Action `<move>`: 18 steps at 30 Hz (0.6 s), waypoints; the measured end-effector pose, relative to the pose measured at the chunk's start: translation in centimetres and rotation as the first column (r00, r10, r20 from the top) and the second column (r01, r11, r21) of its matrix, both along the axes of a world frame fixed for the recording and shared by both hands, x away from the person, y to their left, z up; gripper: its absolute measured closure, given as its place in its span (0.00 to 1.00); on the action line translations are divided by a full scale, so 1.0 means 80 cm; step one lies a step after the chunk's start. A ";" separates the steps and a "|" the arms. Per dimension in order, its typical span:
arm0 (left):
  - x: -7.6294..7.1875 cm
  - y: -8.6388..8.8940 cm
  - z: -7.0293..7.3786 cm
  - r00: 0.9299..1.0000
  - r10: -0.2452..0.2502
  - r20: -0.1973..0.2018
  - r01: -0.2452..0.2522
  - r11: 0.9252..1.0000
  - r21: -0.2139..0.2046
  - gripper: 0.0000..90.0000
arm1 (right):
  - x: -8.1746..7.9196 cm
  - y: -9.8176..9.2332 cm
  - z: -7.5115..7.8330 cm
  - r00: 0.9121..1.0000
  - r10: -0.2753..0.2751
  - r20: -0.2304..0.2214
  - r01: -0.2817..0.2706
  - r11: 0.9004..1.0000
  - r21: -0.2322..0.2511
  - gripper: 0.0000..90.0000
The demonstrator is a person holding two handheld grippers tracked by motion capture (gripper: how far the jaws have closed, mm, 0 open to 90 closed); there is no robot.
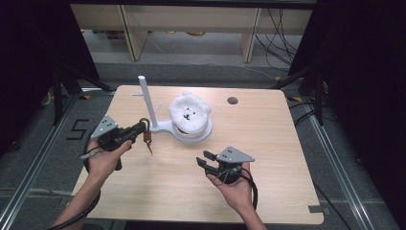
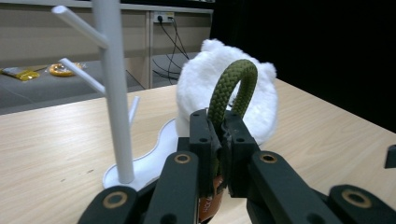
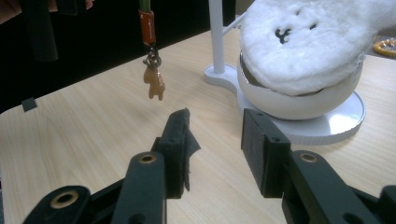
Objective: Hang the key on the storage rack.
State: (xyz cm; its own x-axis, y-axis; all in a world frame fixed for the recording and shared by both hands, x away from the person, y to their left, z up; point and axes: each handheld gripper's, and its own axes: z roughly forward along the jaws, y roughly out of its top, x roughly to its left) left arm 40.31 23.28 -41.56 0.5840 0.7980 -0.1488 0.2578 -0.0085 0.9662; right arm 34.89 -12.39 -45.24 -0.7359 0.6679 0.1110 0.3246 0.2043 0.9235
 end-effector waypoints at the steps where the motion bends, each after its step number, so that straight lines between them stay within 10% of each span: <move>1: 0.000 0.002 0.001 1.000 0.013 -0.010 -0.013 1.000 0.007 0.93 | 0.000 -0.001 0.000 1.000 -0.004 0.008 0.004 1.000 -0.002 0.70; 18: 0.029 0.024 0.005 0.998 0.065 -0.026 -0.064 0.998 0.027 0.93 | -0.001 -0.001 -0.001 1.000 -0.008 -0.008 0.008 1.000 0.009 0.69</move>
